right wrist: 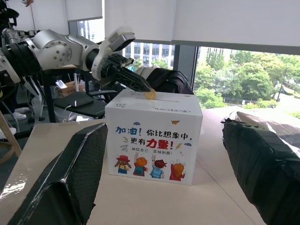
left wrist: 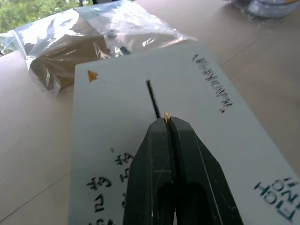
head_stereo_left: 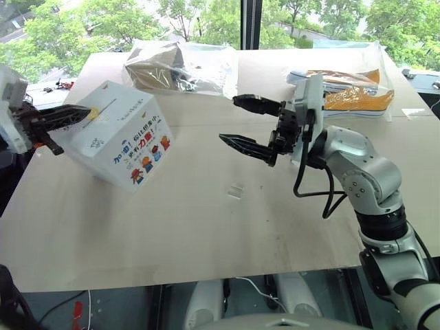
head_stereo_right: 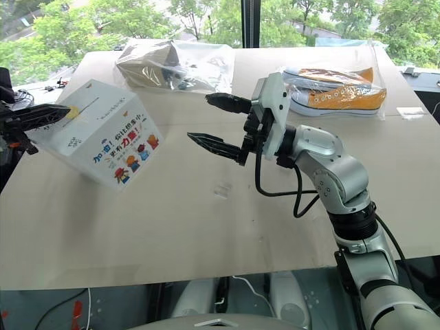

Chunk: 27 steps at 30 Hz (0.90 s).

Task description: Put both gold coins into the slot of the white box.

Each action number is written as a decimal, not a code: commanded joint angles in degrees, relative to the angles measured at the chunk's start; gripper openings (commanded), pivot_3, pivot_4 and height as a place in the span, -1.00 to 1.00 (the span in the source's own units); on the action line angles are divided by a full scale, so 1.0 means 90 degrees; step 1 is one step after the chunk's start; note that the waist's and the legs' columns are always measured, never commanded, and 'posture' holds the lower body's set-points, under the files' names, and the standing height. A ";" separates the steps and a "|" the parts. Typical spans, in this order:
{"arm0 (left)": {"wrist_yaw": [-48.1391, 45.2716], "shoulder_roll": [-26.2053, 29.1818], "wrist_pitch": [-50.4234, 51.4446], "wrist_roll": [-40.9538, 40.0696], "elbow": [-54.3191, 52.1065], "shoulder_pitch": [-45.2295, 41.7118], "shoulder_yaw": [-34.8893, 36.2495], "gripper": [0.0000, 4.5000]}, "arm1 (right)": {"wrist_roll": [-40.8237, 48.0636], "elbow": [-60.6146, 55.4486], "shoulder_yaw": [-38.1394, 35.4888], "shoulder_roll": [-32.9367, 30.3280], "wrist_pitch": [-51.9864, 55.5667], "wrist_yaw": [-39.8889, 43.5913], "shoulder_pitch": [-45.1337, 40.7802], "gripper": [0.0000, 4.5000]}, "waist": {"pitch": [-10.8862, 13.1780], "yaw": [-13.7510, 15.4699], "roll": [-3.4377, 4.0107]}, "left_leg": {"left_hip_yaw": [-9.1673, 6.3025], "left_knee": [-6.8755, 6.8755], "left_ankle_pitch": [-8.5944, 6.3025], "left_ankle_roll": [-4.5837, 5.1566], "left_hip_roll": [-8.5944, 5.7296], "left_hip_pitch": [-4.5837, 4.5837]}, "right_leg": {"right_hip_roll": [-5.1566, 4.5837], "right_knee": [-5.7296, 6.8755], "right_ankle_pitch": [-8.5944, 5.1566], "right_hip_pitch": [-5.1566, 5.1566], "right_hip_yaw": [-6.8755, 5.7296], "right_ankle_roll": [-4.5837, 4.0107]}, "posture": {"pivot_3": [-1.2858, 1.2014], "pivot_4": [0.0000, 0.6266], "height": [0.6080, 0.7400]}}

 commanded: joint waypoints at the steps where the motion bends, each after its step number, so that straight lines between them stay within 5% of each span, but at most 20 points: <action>1: 0.0014 -0.0079 -0.0189 0.0317 0.0290 -0.0148 -0.0056 -1.00 | 0.0059 -0.0327 -0.0095 0.0019 -0.0011 0.0008 -0.0027 0.85 | 0.0000 0.0002 0.0000 | 0.0000 0.0000 0.0000 0.0000 0.0000 0.0001 | 0.0000 0.0002 0.0000 0.0000 0.0001 0.0000 | 0.03 -0.52 1.00; 13: -0.0166 -0.0296 -0.0117 0.0535 0.0357 -0.0205 -0.0188 -1.00 | -0.0005 -0.0327 -0.0050 0.0108 -0.0039 -0.0008 0.0045 0.85 | -0.0005 0.0006 0.0002 | -0.0001 0.0007 0.0000 0.0000 0.0000 0.0009 | 0.0000 0.0014 0.0001 0.0004 0.0002 0.0000 | 0.03 -0.52 1.00; 22: 0.0091 -0.0545 -0.0129 0.0614 0.0239 -0.0031 0.0037 0.81 | -0.0067 -0.0273 -0.0067 0.0084 -0.0103 0.0117 0.0127 0.89 | -0.0010 0.0005 -0.0005 | -0.0001 0.0011 0.0000 0.0000 -0.0003 0.0008 | -0.0004 0.0014 0.0001 0.0007 0.0003 0.0000 | 0.03 -0.52 1.00; 23: 0.0167 -0.0593 -0.0168 0.0570 0.0224 -0.0108 0.0126 0.94 | -0.0061 -0.0282 -0.0072 0.0086 -0.0095 0.0119 0.0132 0.89 | -0.0010 0.0008 -0.0005 | -0.0001 0.0011 0.0000 0.0000 -0.0003 0.0009 | -0.0005 0.0015 0.0002 0.0007 0.0002 0.0000 | 0.03 -0.52 1.00; 27: 0.0146 -0.0832 0.0349 -0.0353 -0.0643 -0.0321 0.0783 0.94 | 0.0027 -0.0371 -0.0167 0.0007 -0.0010 0.0130 0.0250 0.89 | -0.0010 0.0039 -0.0007 | -0.0009 0.0012 0.0001 0.0000 -0.0002 0.0006 | -0.0004 0.0016 0.0002 0.0007 -0.0005 -0.0001 | 0.03 -0.52 1.00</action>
